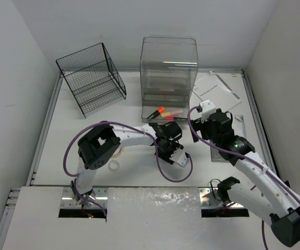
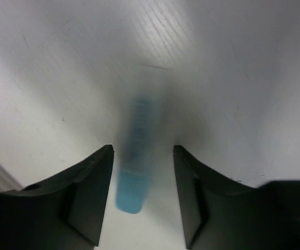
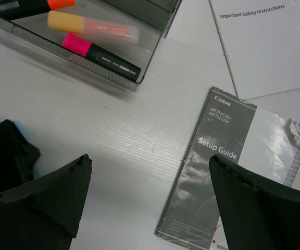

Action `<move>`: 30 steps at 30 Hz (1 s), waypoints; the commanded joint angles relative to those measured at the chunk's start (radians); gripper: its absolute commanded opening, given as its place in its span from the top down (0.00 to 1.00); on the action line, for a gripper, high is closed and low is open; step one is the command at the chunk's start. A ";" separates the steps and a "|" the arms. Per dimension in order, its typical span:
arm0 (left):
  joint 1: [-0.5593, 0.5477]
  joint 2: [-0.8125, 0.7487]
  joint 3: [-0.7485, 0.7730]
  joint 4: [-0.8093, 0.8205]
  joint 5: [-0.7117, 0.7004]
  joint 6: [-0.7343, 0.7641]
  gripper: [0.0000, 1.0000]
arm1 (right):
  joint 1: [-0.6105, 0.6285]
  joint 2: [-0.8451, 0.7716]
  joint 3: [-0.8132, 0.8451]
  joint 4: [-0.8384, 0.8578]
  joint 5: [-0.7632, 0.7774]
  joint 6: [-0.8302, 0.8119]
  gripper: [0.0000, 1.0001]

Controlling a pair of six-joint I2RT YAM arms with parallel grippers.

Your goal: Organize the desk

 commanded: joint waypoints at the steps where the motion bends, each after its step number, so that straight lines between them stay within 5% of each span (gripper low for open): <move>1: -0.011 0.041 -0.016 -0.064 0.021 0.029 0.59 | -0.003 -0.026 -0.007 0.040 -0.011 0.019 0.10; 6: -0.017 0.096 0.023 -0.159 0.070 -0.015 1.00 | -0.003 -0.047 -0.017 0.069 -0.011 0.034 0.10; 14: 0.030 -0.038 0.007 -0.120 0.148 -0.288 1.00 | -0.003 -0.065 -0.010 0.040 0.058 0.088 0.11; 20: 0.212 -0.270 0.137 -0.121 0.330 -0.499 1.00 | -0.003 -0.073 0.014 -0.021 0.268 0.191 0.11; 25: 0.295 -0.336 0.164 0.035 0.171 -0.604 1.00 | -0.003 -0.125 -0.009 0.011 0.255 0.217 0.11; 30: 0.341 -0.220 0.292 0.077 0.064 -0.629 1.00 | -0.003 -0.116 0.000 -0.018 0.184 0.218 0.13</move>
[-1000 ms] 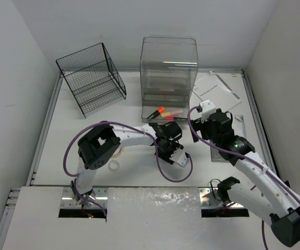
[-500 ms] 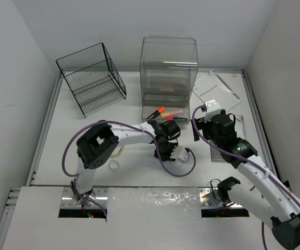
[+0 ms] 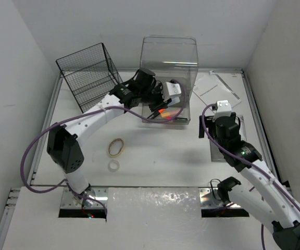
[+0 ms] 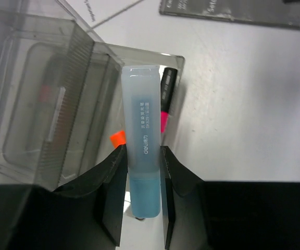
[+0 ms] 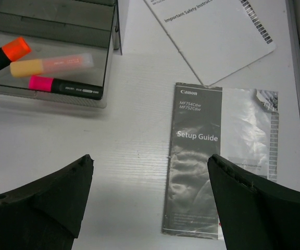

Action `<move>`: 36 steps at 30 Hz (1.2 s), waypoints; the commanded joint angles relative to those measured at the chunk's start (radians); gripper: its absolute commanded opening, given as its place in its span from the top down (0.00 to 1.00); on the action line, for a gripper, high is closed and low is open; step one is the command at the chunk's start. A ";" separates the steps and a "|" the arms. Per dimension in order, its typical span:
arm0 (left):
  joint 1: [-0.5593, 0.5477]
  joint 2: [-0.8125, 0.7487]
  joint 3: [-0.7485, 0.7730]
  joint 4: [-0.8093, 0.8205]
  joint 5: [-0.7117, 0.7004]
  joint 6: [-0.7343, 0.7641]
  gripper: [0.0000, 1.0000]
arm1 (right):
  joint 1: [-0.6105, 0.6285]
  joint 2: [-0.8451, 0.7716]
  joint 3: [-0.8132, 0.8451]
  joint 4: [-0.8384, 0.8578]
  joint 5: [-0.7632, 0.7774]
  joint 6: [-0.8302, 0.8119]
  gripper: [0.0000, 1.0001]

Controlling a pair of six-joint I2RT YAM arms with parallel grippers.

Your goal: Organize the desk

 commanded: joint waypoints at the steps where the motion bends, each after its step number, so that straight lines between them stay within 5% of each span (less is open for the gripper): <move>1: 0.031 0.097 0.058 0.049 -0.073 -0.060 1.00 | -0.003 0.006 0.018 -0.008 -0.036 0.020 0.13; 10: 0.063 0.232 0.041 0.227 -0.375 -0.050 0.98 | -0.002 -0.057 -0.007 -0.024 -0.067 0.005 0.13; 15: 0.065 0.257 0.050 0.250 -0.417 -0.049 0.65 | -0.002 -0.024 -0.001 0.002 -0.242 -0.006 0.12; 21: 0.063 0.238 0.014 0.274 -0.467 -0.034 0.46 | -0.003 0.019 -0.005 0.024 -0.277 -0.003 0.16; 24: 0.063 0.208 0.000 0.262 -0.457 -0.043 0.41 | -0.003 0.035 -0.002 0.028 -0.294 -0.001 0.24; 27: 0.071 0.117 -0.006 0.227 -0.432 -0.090 0.41 | -0.002 0.041 -0.016 0.064 -0.358 -0.001 0.55; 28: 0.079 0.093 -0.011 0.207 -0.426 -0.107 0.41 | -0.003 0.056 -0.020 0.093 -0.380 0.008 0.81; 30: 0.121 -0.002 -0.045 0.189 -0.327 -0.162 0.41 | 0.000 0.087 -0.031 0.122 -0.452 0.014 1.00; 36: 0.281 -0.266 -0.332 0.231 -0.148 -0.236 0.38 | 0.081 0.304 -0.079 0.322 -0.478 0.045 1.00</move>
